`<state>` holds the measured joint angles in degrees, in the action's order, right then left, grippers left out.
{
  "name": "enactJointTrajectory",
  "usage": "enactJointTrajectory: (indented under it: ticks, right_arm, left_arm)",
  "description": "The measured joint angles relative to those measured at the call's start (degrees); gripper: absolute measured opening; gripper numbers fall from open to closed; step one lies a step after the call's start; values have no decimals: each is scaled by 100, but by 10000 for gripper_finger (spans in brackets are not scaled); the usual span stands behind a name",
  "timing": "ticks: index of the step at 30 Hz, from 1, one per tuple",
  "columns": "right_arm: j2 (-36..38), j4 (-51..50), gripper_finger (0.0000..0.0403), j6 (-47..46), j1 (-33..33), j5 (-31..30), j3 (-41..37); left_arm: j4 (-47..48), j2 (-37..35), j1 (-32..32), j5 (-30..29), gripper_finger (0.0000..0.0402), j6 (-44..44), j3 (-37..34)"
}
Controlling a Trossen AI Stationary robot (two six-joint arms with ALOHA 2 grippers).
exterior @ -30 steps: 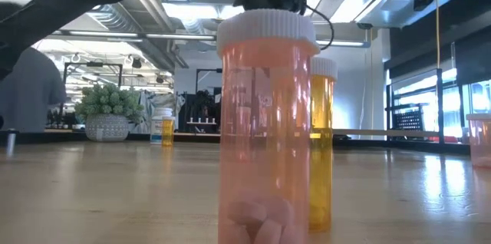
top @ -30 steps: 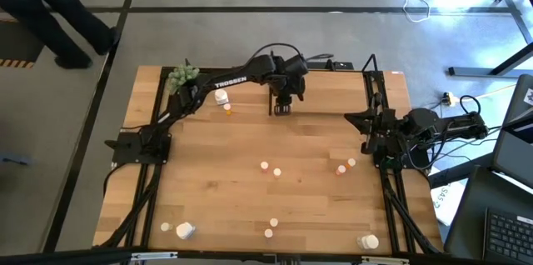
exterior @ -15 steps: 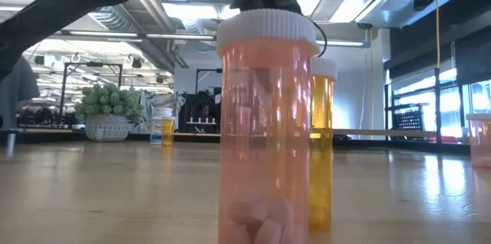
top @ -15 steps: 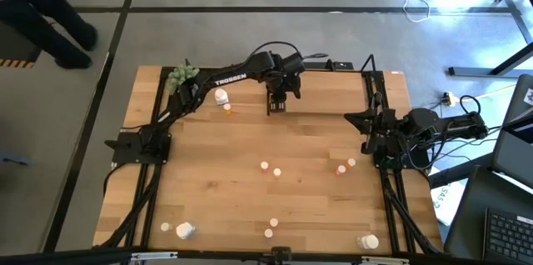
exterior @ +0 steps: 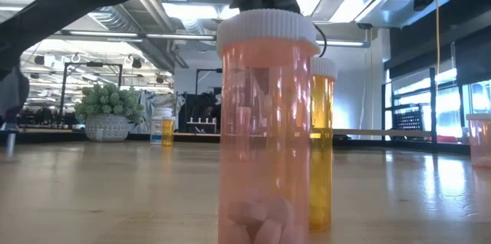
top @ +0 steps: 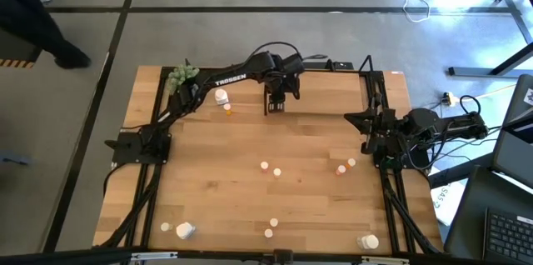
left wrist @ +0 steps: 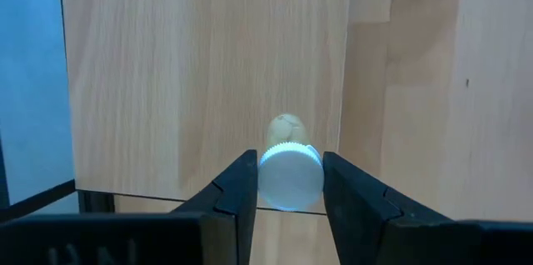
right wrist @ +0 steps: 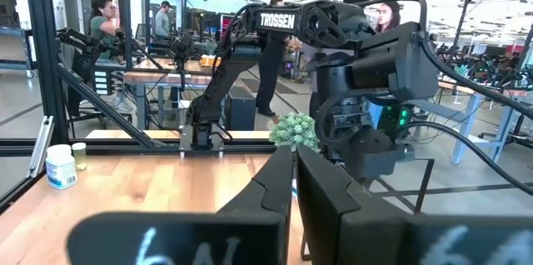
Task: Pick and place medicine bottles onto shelf by color
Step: Put the top left yellow pill bottle on the shelf
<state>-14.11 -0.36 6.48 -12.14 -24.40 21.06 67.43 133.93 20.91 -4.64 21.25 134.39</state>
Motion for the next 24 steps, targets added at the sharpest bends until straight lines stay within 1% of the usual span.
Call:
enactJointTrajectory:
  ticks: [6,8,24]
  right_arm:
    - [0,2,23,0,0,0,0]
    - [-2,0,23,0,1,0,0]
    - [-2,1,23,-2,1,0,0]
  left_arm:
    - [80,95,-101,-15,109,22,-9]
    - [-27,161,-142,-61,109,15,2]
    - [73,186,-116,-87,110,-33,0]
